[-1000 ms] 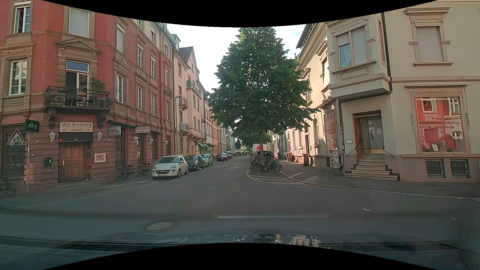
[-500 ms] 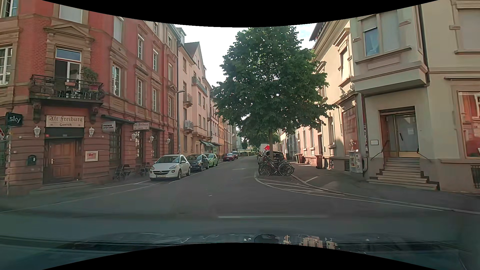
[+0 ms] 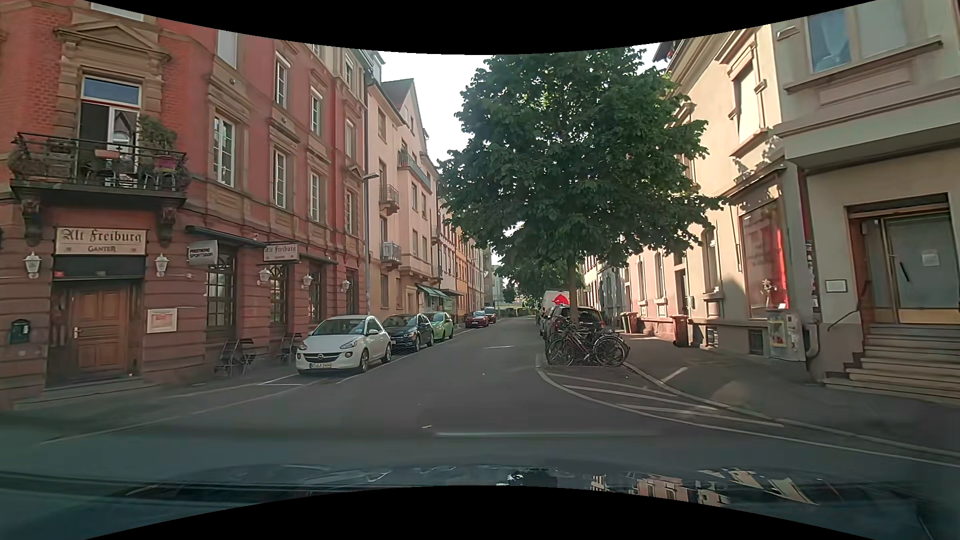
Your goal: Follow the waypoints while adhering to traffic rules and regulations
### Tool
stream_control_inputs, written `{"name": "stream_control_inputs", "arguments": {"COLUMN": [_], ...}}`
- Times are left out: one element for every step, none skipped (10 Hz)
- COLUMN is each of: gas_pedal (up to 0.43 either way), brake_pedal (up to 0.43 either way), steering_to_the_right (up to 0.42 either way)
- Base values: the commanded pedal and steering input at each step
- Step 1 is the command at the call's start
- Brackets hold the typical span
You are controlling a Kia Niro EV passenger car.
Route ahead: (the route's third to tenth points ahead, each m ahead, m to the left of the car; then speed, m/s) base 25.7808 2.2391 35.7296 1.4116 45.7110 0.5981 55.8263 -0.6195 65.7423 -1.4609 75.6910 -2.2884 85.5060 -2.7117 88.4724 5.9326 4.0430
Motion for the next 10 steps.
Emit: {"name": "stream_control_inputs", "arguments": {"gas_pedal": [0.248, 0.248, 0.248, 0.248, 0.248, 0.248, 0.248, 0.248, 0.248, 0.24], "brake_pedal": [0.0, 0.0, 0.0, 0.0, 0.0, 0.0, 0.0, 0.0, 0.0, 0.0], "steering_to_the_right": [-0.104, -0.095, -0.089, -0.079, -0.063, -0.047, -0.024, -0.009, 0.0, 0.01]}}
